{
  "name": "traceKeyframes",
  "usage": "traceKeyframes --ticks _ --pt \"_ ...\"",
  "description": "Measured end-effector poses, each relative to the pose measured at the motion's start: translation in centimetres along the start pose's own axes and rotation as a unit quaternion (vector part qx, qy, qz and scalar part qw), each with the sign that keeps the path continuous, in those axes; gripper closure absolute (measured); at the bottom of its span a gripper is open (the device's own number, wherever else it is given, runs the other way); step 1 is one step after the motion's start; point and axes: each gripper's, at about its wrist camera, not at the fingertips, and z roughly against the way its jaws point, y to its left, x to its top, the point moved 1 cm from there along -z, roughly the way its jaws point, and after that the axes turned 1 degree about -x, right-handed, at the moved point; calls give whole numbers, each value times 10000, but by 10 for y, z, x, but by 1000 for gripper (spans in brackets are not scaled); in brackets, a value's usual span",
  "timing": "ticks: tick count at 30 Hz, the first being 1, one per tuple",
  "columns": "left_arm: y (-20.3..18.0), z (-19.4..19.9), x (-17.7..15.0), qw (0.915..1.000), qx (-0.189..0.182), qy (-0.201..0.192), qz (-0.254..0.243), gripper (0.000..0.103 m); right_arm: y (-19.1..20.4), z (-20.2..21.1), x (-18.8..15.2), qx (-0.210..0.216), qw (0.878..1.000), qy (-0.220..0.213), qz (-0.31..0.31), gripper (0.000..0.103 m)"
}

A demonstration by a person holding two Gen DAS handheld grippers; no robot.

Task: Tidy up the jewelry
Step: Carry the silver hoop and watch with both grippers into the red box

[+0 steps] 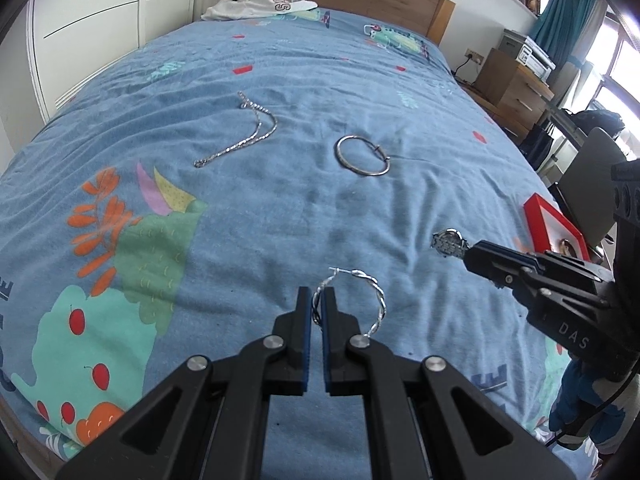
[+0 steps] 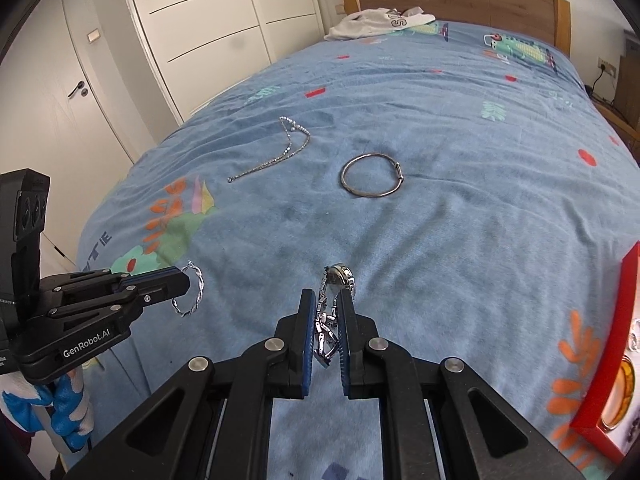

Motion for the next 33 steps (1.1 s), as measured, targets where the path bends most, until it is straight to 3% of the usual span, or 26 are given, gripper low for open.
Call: traceKeyframes --ticks 7,14,24,33 --pt "-28 9 9 9994 -226 -106 -225 99 -11 30 0 -249 9995 -196 -33 92" --pt "-92 4 23 9960 -667 -124 -581 99 -51 73 -7 -666 9964 -427 -298 92" --pt "-233 -23 41 9788 -1450 31 -1447 99 -166 137 -35 -1563 9814 -601 -941 92" --pt "-330 -74 26 9618 -1696 432 -2103 99 -274 155 -65 -2132 9621 -555 -1610 92"
